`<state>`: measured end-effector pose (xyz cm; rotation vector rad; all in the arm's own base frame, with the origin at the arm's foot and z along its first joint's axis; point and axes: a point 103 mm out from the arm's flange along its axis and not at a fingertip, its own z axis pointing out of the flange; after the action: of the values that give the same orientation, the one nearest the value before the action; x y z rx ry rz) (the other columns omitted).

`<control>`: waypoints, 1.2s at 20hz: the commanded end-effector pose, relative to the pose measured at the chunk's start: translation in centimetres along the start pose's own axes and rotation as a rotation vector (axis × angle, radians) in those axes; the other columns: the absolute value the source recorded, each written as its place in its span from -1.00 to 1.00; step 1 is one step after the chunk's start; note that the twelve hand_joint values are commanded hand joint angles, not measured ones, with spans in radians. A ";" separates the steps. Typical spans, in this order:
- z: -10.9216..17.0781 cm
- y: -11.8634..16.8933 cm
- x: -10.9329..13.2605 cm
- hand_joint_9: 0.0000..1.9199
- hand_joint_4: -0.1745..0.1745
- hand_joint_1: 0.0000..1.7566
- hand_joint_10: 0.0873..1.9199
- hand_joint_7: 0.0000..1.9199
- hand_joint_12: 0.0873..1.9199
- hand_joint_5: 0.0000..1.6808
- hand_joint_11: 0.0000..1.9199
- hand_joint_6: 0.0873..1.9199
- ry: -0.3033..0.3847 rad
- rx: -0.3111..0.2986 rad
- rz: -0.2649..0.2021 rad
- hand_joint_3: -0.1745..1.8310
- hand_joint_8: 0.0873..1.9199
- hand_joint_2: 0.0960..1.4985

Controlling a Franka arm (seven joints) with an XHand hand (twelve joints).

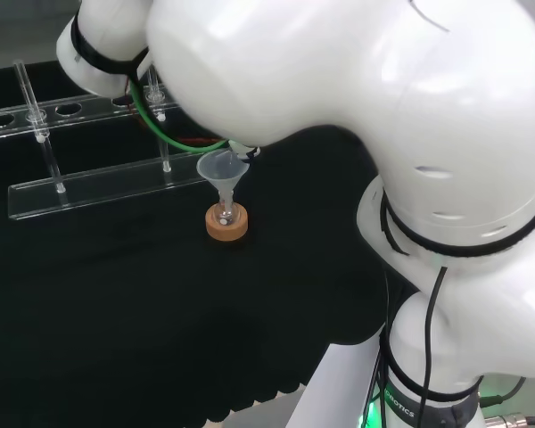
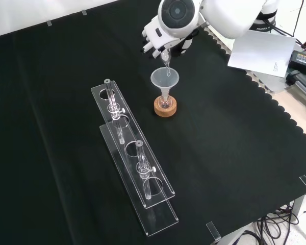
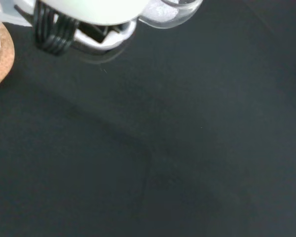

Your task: Pour all the NaCl from the weighing funnel into the round-bottom flask.

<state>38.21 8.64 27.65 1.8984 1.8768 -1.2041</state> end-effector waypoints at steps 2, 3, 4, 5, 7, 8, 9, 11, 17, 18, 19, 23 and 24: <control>0.1 0.1 -0.1 0.17 1.00 0.29 -0.87 -0.31 -0.09 0.59 0.02 -0.54 -0.034 0.007 0.001 -0.29 -0.36 -0.15; 0.1 0.1 -0.1 0.17 1.00 0.29 -0.87 -0.31 -0.09 0.59 0.02 -0.54 -0.042 0.006 0.002 -0.29 -0.36 -0.15; 0.1 0.1 -0.1 0.17 1.00 0.29 -0.87 -0.31 -0.09 0.59 0.02 -0.54 -0.048 0.008 0.002 -0.29 -0.36 -0.15; 0.2 0.2 -0.1 0.17 1.00 0.29 -0.87 -0.31 -0.09 0.59 0.02 -0.54 -0.054 0.009 0.002 -0.29 -0.36 -0.15; 0.3 0.2 -0.1 0.17 1.00 0.29 -0.87 -0.31 -0.09 0.59 0.02 -0.54 -0.074 0.010 0.003 -0.29 -0.36 -0.15; 0.3 0.1 -0.1 0.17 1.00 0.29 -0.88 -0.31 -0.09 0.59 0.02 -0.54 -0.085 0.008 0.001 -0.29 -0.36 -0.15; 0.3 0.1 -0.1 0.17 1.00 0.29 -0.88 -0.31 -0.09 0.59 0.02 -0.54 -0.108 0.004 0.000 -0.29 -0.36 -0.15; 0.2 0.1 0.0 0.17 1.00 0.29 -0.88 -0.31 -0.08 0.59 0.02 -0.54 -0.133 0.000 0.001 -0.29 -0.36 -0.15; 0.0 0.1 0.1 0.16 1.00 0.29 -0.88 -0.31 -0.08 0.59 0.02 -0.54 -0.175 -0.004 -0.001 -0.28 -0.36 -0.15; 0.0 0.1 0.1 0.16 1.00 0.29 -0.88 -0.31 -0.08 0.59 0.02 -0.54 -0.184 -0.002 0.000 -0.28 -0.36 -0.15; 0.0 0.1 0.1 0.17 1.00 0.29 -0.88 -0.31 -0.08 0.59 0.02 -0.54 -0.188 -0.001 0.001 -0.28 -0.36 -0.15; -0.1 0.1 0.0 0.17 1.00 0.29 -0.88 -0.31 -0.08 0.59 0.02 -0.53 -0.219 0.001 0.006 -0.28 -0.36 -0.15; -0.2 0.1 0.0 0.17 1.00 0.29 -0.88 -0.31 -0.08 0.59 0.02 -0.53 -0.227 0.001 0.008 -0.28 -0.36 -0.15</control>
<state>38.30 8.71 27.54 1.7115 1.7669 -1.3358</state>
